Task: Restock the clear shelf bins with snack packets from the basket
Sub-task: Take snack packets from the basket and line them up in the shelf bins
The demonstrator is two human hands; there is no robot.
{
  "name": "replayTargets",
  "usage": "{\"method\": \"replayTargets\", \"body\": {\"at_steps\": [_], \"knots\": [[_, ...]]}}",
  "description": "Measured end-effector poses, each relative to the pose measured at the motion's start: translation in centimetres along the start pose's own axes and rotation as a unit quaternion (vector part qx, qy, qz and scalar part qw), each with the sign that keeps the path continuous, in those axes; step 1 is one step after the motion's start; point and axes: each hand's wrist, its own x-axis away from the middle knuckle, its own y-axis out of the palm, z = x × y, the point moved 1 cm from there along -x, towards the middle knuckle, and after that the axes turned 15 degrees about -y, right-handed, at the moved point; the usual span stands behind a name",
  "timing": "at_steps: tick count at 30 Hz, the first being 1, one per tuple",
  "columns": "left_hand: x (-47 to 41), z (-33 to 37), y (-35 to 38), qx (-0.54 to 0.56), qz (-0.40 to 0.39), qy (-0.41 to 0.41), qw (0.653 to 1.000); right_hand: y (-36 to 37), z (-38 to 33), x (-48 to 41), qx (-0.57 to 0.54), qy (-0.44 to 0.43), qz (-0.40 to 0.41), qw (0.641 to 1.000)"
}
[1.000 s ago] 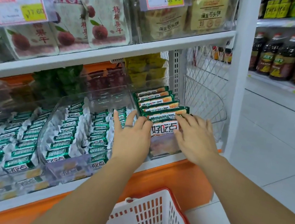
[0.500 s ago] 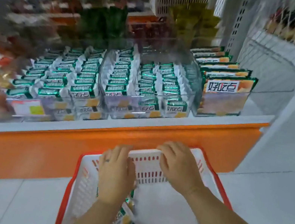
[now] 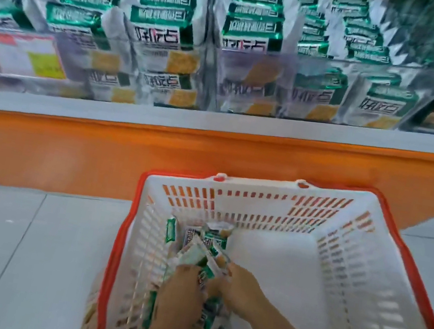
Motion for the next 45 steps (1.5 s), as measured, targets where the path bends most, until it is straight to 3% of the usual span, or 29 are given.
{"method": "replayTargets", "body": {"at_steps": [4,7,9,13,17,20,23,28,31,34,38,45], "knots": [[0.1,0.1,0.5,-0.055,0.035,-0.011,0.998,1.5,0.9,-1.6,0.034,0.01,0.058,0.998],[0.1,0.4,0.0,-0.052,0.013,-0.003,0.999,0.2,0.8,-1.5,0.084,-0.022,-0.004,0.996],[0.3,0.8,-0.5,0.002,-0.01,0.023,1.0,-1.6,0.3,-0.7,0.098,-0.054,-0.025,0.993],[2.5,2.5,-3.3,0.136,-0.046,0.087,0.986,-6.0,-1.6,1.8,0.108,-0.097,0.02,0.989],[6.0,4.6,-8.0,0.206,-0.024,0.158,0.965,-10.2,-5.4,5.1,0.112,-0.146,0.064,0.981],[8.9,5.3,-11.3,0.228,-0.002,0.199,0.953,-13.0,-9.0,7.7,0.182,-0.186,0.075,0.963],[11.7,5.8,-14.8,0.22,0.035,0.238,0.945,-15.7,-13.1,10.9,0.252,-0.227,0.062,0.939],[16.9,7.6,-21.2,0.177,0.113,0.331,0.92,-20.4,-19.1,15.5,0.266,-0.298,0.086,0.913],[19.8,9.1,-24.7,0.166,0.176,0.364,0.899,-22.5,-21.9,17.5,0.298,-0.35,0.14,0.877],[21.4,10.6,-27.6,0.163,0.245,0.408,0.864,-24.6,-23.6,19.1,0.283,-0.363,0.206,0.864],[20.3,12.2,-31.4,0.224,0.292,0.403,0.838,-27.2,-24.4,17.6,0.243,-0.374,0.313,0.839],[13.9,14.3,-37.9,0.181,0.385,0.328,0.844,-31.9,-25.1,8.8,0.121,-0.306,0.5,0.801]]}}
